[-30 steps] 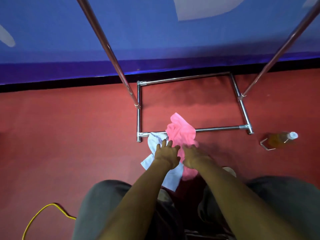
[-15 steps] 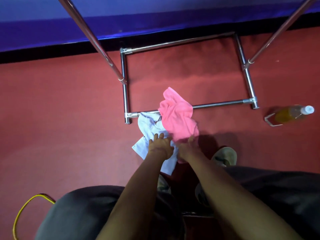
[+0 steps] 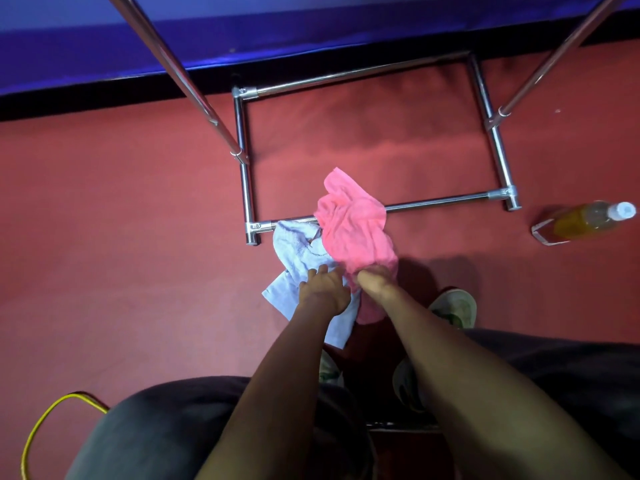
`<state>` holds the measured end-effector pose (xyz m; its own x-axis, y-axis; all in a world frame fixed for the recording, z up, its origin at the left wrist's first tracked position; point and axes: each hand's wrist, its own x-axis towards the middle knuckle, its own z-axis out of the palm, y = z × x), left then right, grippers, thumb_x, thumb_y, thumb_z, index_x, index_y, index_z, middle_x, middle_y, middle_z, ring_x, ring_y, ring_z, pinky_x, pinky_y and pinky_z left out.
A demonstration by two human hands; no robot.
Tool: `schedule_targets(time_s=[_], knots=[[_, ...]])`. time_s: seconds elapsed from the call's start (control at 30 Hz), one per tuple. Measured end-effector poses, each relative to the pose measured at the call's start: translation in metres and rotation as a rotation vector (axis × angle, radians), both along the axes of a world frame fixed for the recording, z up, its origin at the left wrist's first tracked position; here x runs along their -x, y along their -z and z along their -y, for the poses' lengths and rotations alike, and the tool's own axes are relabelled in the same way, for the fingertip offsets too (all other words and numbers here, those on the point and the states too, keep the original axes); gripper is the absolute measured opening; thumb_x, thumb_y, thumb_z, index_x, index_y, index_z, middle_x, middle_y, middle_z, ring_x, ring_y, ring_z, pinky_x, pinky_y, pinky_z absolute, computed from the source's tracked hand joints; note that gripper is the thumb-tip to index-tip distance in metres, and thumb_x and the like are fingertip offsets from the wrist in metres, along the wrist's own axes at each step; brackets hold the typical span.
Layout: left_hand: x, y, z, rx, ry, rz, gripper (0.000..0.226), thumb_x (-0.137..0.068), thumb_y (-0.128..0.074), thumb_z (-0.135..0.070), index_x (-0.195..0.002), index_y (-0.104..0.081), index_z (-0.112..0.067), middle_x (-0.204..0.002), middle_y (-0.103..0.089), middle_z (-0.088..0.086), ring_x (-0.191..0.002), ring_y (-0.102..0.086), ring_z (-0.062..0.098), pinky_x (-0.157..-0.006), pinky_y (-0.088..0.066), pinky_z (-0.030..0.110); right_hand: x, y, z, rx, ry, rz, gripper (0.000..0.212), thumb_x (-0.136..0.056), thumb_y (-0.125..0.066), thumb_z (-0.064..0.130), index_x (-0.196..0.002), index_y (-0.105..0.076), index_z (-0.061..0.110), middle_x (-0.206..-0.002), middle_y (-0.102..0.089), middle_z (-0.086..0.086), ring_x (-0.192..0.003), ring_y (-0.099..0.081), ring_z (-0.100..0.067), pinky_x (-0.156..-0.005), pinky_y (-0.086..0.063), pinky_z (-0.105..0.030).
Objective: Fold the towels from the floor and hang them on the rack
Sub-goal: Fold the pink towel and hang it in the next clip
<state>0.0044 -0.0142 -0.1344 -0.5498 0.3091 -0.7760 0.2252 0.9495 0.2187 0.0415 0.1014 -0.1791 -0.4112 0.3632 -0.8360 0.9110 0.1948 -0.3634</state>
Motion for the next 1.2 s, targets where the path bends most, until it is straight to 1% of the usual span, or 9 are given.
schedule_targets(time_s=[0.1,0.17,0.33,0.43,0.5,0.6,0.87,1.0,1.2], knots=[[0.002,-0.006,-0.005,-0.027,-0.032,-0.018,0.051,-0.096,-0.052,-0.036,-0.145,-0.043,-0.024,-0.138,-0.047,0.009,-0.132,-0.041,0.034,-0.105,-0.04,0.051,0.005,-0.008,0.011,-0.049,0.212,-0.111,0.016,-0.084,-0.065,0.002,-0.073,-0.076,0.007,-0.078,-0.074,-0.009,-0.085,-0.07,-0.025,-0.069,-0.058,-0.03],[0.005,-0.01,-0.008,-0.056,-0.063,-0.028,0.048,-0.093,-0.052,-0.031,-0.139,-0.046,-0.019,-0.13,-0.052,0.012,-0.125,-0.048,0.036,-0.101,-0.045,0.051,0.011,-0.018,0.019,-0.078,0.19,-0.168,0.029,-0.083,-0.063,0.0,-0.056,-0.066,0.012,-0.059,-0.062,-0.004,-0.073,-0.063,-0.021,-0.056,-0.044,-0.026],[0.016,-0.027,-0.008,-0.194,-0.221,-0.11,0.023,-0.095,-0.045,-0.023,-0.114,-0.053,-0.012,-0.11,-0.067,0.013,-0.107,-0.063,0.035,-0.089,-0.052,0.046,0.028,-0.063,0.022,-0.147,0.056,-0.271,0.018,-0.085,-0.064,0.015,-0.084,-0.079,0.006,-0.08,-0.074,-0.014,-0.073,-0.059,-0.018,-0.063,-0.036,-0.02],[0.02,-0.061,-0.021,-0.356,-0.547,-0.126,0.023,-0.102,-0.041,-0.021,-0.085,-0.054,-0.015,-0.106,-0.07,0.019,-0.102,-0.065,0.035,-0.091,-0.051,0.043,0.04,-0.101,0.015,-0.17,0.043,-0.342,0.014,-0.081,-0.062,0.01,-0.079,-0.075,0.005,-0.074,-0.066,-0.012,-0.076,-0.06,-0.021,-0.065,-0.038,-0.021],[0.024,-0.09,-0.028,-0.431,-0.681,-0.183,0.024,-0.1,-0.047,-0.018,-0.076,-0.054,-0.015,-0.082,-0.066,0.008,-0.081,-0.06,0.026,-0.081,-0.047,0.03,0.046,-0.133,0.007,-0.174,0.03,-0.447,0.016,-0.078,-0.059,0.004,-0.066,-0.066,0.013,-0.075,-0.055,-0.004,-0.076,-0.052,-0.019,-0.067,-0.038,-0.021],[0.039,-0.138,-0.028,-0.497,-0.528,-0.248,0.017,-0.091,-0.056,-0.011,-0.076,-0.053,-0.016,-0.069,-0.061,0.005,-0.071,-0.052,0.023,-0.064,-0.041,0.028,0.048,-0.186,-0.007,-0.201,0.025,-0.529,0.009,-0.078,-0.069,0.008,-0.075,-0.077,0.009,-0.08,-0.074,-0.011,-0.085,-0.069,-0.025,-0.075,-0.052,-0.028],[0.061,-0.312,-0.025,-0.591,-0.19,-0.58,0.019,-0.092,-0.059,-0.026,-0.075,-0.052,-0.023,-0.094,-0.072,0.015,-0.093,-0.065,0.036,-0.075,-0.048,0.039,0.035,-0.358,-0.024,-0.258,0.031,-0.827,0.002,-0.082,-0.075,0.018,-0.082,-0.073,0.017,-0.087,-0.076,-0.006,-0.079,-0.063,-0.016,-0.071,-0.048,-0.029],[0.053,-0.407,-0.033,-0.766,-0.129,-0.684,0.02,-0.103,-0.051,-0.024,-0.092,-0.055,-0.008,-0.102,-0.067,0.021,-0.099,-0.061,0.04,-0.079,-0.039,0.041,0.025,-0.431,-0.031,-0.39,-0.198,-0.809,0.021,-0.084,-0.069,0.023,-0.069,-0.055,0.019,-0.083,-0.067,-0.014,-0.087,-0.064,-0.032,-0.066,-0.034,-0.028],[0.02,-0.52,-0.029,-0.932,-0.098,-0.778,0.021,-0.105,-0.049,-0.024,-0.086,-0.048,-0.015,-0.094,-0.064,0.018,-0.097,-0.061,0.036,-0.075,-0.035,0.035,-0.012,-0.527,-0.044,-0.526,-0.25,-0.795,0.034,-0.091,-0.062,0.041,-0.09,-0.073,0.009,-0.105,-0.072,-0.022,-0.103,-0.065,-0.039,-0.074,-0.045,-0.037]])
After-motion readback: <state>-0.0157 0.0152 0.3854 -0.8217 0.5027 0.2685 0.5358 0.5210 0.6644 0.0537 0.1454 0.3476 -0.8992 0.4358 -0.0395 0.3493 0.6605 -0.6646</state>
